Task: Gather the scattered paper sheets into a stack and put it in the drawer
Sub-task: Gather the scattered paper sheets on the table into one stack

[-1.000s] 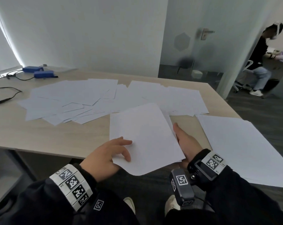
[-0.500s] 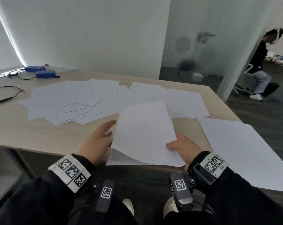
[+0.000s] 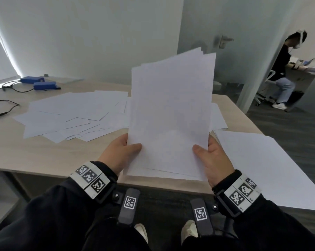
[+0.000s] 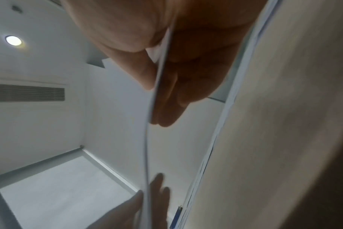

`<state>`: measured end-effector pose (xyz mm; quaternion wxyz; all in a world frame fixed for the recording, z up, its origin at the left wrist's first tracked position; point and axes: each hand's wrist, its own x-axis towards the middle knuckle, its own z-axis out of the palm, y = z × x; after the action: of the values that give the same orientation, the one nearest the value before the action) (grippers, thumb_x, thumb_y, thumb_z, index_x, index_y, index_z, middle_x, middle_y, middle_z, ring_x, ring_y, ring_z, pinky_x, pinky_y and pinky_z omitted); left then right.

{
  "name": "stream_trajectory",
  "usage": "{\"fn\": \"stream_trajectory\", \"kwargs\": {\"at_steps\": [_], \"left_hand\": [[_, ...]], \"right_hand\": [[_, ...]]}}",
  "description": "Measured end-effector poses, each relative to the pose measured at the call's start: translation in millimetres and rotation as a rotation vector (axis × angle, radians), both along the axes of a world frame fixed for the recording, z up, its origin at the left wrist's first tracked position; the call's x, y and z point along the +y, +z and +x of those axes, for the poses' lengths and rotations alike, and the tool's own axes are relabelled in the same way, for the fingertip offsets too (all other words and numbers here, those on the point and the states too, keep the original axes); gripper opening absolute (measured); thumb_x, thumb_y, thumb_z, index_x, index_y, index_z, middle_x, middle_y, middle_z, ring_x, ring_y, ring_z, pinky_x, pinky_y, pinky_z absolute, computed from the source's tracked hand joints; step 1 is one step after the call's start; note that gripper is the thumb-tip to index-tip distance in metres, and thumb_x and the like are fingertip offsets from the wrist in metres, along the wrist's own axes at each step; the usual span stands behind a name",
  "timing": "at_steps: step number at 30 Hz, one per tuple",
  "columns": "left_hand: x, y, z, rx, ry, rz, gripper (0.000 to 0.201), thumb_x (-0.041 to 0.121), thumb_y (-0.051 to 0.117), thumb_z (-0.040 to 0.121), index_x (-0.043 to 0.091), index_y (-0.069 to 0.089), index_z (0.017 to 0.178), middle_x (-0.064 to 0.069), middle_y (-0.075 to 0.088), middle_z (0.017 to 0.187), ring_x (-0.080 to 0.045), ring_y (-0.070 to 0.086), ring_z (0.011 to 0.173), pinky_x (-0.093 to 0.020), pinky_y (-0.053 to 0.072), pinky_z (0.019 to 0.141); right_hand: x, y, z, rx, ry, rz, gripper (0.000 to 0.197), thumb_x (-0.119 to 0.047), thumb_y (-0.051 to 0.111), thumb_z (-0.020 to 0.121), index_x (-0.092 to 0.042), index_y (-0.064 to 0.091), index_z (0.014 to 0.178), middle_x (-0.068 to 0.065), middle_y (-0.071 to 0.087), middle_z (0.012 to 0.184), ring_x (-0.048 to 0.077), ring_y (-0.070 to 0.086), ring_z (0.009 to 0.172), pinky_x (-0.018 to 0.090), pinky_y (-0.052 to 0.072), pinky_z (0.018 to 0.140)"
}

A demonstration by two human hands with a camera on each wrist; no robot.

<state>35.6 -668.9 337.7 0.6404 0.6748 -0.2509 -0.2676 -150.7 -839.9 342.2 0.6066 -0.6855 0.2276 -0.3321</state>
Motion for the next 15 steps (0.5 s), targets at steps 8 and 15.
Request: {"fn": "stream_trajectory", "kwargs": {"at_steps": [8, 15], "left_hand": [[-26, 13, -17, -0.11, 0.048, -0.229, 0.038, -0.005, 0.06, 0.082, 0.023, 0.071, 0.105, -0.005, 0.077, 0.103, -0.029, 0.072, 0.098, -0.048, 0.056, 0.088], [-30, 8, -27, -0.102, 0.053, -0.217, 0.037, -0.006, 0.058, 0.087, 0.02, 0.067, 0.112, 0.0, 0.076, 0.105, -0.021, 0.071, 0.098, -0.037, 0.055, 0.083]], "right_hand": [[-11, 6, -2, -0.078, -0.167, -0.071, 0.033, -0.002, 0.058, 0.094, -0.023, 0.065, 0.117, -0.003, 0.074, 0.112, 0.017, 0.069, 0.106, 0.048, 0.052, 0.098], [-9, -2, -11, -0.132, -0.178, -0.05, 0.032, -0.002, 0.061, 0.093, -0.02, 0.061, 0.119, -0.001, 0.073, 0.11, 0.016, 0.069, 0.104, 0.043, 0.054, 0.095]]}}
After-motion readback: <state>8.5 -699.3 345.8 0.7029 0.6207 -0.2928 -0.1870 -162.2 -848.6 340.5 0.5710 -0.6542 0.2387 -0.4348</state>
